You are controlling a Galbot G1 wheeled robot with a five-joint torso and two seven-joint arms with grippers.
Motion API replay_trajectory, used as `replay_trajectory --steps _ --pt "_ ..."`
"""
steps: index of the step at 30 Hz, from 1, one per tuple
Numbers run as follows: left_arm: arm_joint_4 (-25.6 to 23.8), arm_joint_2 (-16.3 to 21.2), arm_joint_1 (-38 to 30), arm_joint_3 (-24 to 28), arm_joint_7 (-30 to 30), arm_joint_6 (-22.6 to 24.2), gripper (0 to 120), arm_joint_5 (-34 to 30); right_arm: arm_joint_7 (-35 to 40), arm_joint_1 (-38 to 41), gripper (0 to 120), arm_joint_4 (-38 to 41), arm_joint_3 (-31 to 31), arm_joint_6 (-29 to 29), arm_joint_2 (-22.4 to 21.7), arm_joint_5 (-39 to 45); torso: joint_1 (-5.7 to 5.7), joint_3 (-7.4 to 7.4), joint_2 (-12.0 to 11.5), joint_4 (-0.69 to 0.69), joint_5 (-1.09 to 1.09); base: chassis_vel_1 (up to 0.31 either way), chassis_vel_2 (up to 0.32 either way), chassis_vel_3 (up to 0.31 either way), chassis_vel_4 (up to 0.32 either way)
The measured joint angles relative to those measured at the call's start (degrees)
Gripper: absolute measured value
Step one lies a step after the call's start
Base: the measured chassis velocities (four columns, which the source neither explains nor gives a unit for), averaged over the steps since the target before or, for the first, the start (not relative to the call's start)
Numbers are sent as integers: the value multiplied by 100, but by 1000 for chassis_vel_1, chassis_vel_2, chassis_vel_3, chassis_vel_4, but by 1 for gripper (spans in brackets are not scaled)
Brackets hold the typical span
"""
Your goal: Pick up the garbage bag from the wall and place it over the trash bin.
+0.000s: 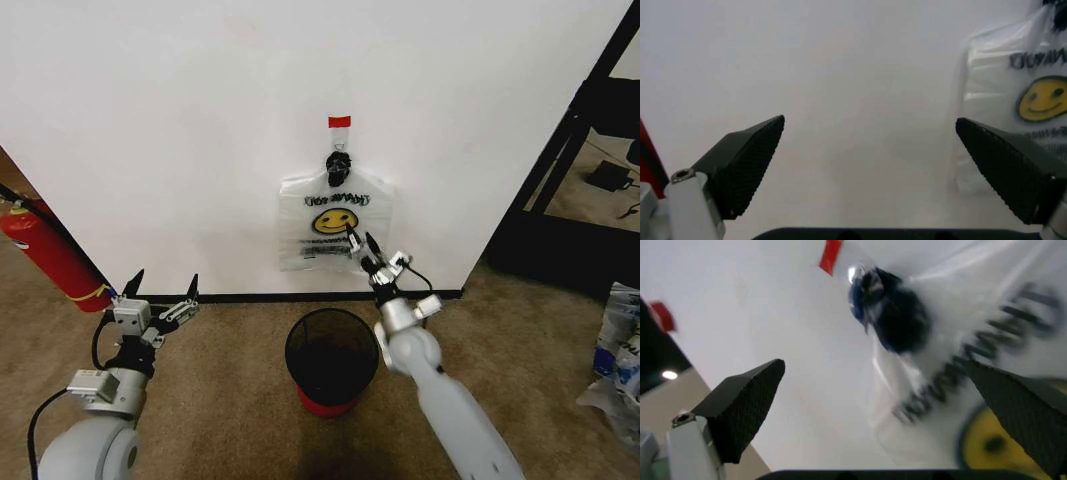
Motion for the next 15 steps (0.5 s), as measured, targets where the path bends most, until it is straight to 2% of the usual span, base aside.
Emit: replay_trajectory --steps 6,15 --pt "-13 -92 35 2 -4 -2 100 124 -550 653 100 -775 -51 -166 263 332 0 0 0 -2 0 0 0 0 0" --pt "-46 -198 133 3 -5 -36 100 224 -874 1172 100 -1693 -67 -292 512 287 0 0 0 -1 1 0 0 0 0"
